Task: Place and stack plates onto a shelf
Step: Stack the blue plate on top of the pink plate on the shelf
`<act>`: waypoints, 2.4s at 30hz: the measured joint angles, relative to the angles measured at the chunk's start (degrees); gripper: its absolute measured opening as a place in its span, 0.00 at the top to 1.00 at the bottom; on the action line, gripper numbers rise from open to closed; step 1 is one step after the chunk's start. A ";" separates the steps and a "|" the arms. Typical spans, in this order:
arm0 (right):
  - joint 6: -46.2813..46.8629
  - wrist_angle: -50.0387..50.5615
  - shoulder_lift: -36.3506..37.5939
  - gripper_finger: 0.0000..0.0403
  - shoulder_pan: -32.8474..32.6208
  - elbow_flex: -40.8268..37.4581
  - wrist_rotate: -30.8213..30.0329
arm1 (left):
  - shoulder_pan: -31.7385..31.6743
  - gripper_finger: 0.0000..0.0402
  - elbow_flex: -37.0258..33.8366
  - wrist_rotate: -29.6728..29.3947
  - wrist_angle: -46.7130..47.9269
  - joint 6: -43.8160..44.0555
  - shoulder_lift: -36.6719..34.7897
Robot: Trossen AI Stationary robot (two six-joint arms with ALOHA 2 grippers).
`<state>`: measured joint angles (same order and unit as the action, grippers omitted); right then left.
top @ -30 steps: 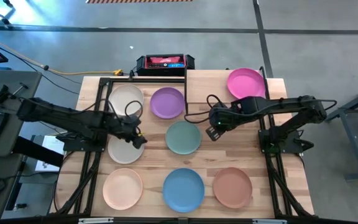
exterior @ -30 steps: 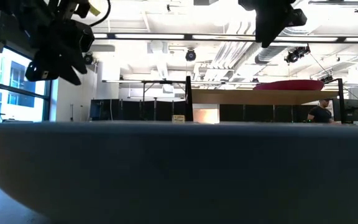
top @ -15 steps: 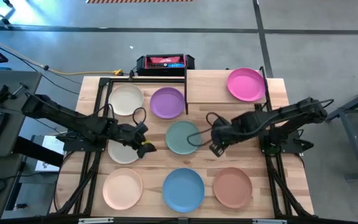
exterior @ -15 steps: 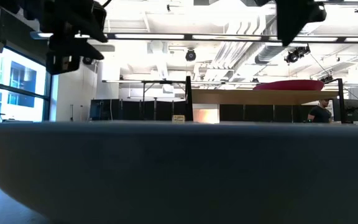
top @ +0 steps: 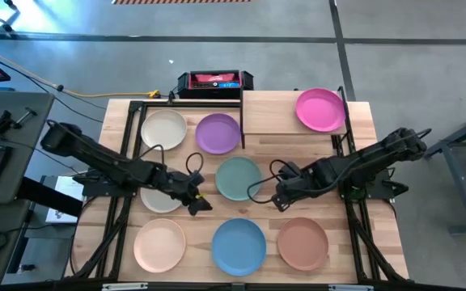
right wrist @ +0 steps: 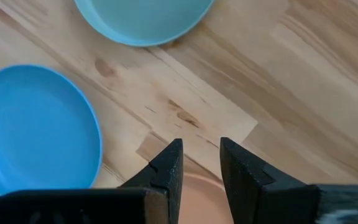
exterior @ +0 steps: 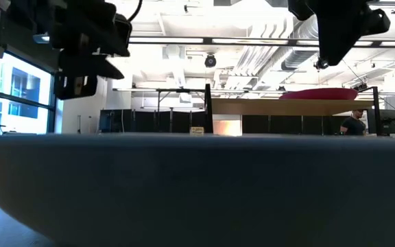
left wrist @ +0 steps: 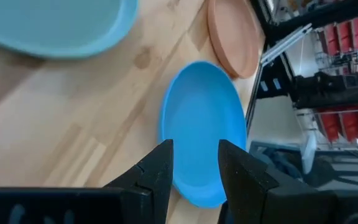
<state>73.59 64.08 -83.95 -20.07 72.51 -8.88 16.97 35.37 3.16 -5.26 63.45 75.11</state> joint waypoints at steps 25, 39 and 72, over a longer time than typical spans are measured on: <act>-0.37 -1.90 0.01 0.79 0.16 0.00 -1.90 | 3.72 0.71 7.53 0.83 -5.08 1.33 13.27; -0.51 -2.76 0.03 0.79 0.03 0.00 -1.97 | 3.70 0.71 9.40 -0.01 -2.44 2.52 19.13; -0.51 -2.71 0.03 0.79 0.03 0.00 -2.29 | 6.13 0.71 9.36 -1.97 -1.75 3.44 22.91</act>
<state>73.08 61.38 -83.92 -20.03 72.51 -11.18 23.10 44.73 1.19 -7.01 66.89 98.02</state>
